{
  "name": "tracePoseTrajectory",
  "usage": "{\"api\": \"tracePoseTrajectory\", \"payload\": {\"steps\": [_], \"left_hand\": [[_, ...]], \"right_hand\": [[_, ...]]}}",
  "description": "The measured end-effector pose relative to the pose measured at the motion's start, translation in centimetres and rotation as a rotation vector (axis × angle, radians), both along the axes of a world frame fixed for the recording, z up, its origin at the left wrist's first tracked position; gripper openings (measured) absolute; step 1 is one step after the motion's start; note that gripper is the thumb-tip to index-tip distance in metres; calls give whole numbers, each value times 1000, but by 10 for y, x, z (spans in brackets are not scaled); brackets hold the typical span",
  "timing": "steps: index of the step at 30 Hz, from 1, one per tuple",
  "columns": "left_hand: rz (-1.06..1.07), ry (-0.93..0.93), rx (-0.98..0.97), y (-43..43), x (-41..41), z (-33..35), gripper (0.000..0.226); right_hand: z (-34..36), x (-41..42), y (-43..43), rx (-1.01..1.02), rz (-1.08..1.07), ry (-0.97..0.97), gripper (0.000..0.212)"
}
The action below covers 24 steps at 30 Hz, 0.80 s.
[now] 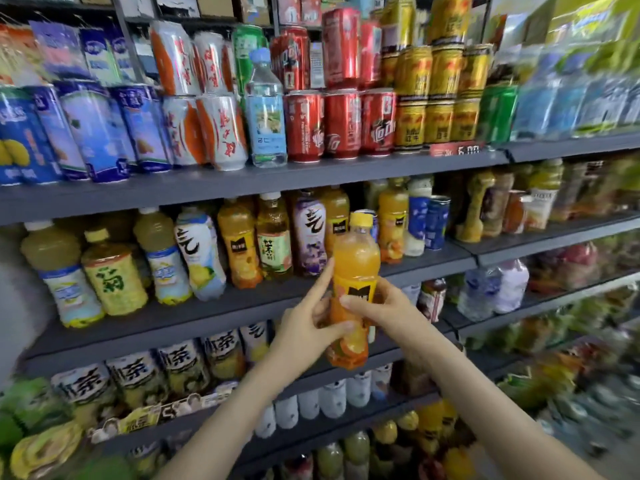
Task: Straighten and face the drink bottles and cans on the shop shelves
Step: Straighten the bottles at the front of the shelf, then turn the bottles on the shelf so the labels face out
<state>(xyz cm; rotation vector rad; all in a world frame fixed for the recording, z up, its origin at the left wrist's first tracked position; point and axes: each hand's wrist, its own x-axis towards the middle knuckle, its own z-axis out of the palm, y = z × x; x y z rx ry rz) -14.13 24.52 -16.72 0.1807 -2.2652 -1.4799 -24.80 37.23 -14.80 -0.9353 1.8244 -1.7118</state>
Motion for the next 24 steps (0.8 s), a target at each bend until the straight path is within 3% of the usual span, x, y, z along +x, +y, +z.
{"api": "tracePoseTrajectory", "payload": {"steps": [6, 10, 15, 24], "left_hand": [[75, -57, -49, 58, -65, -7, 80], [446, 17, -111, 37, -81, -16, 65], [837, 13, -197, -18, -105, -17, 66], [951, 30, -273, -67, -178, -22, 76]], "right_hand": [[-14, -65, 54, -26, -153, 46, 36], [-19, -89, 54, -59, -210, 115, 31], [-20, -109, 17, -136, -259, 243, 40], [-27, -140, -39, -223, -351, 415, 32]]}}
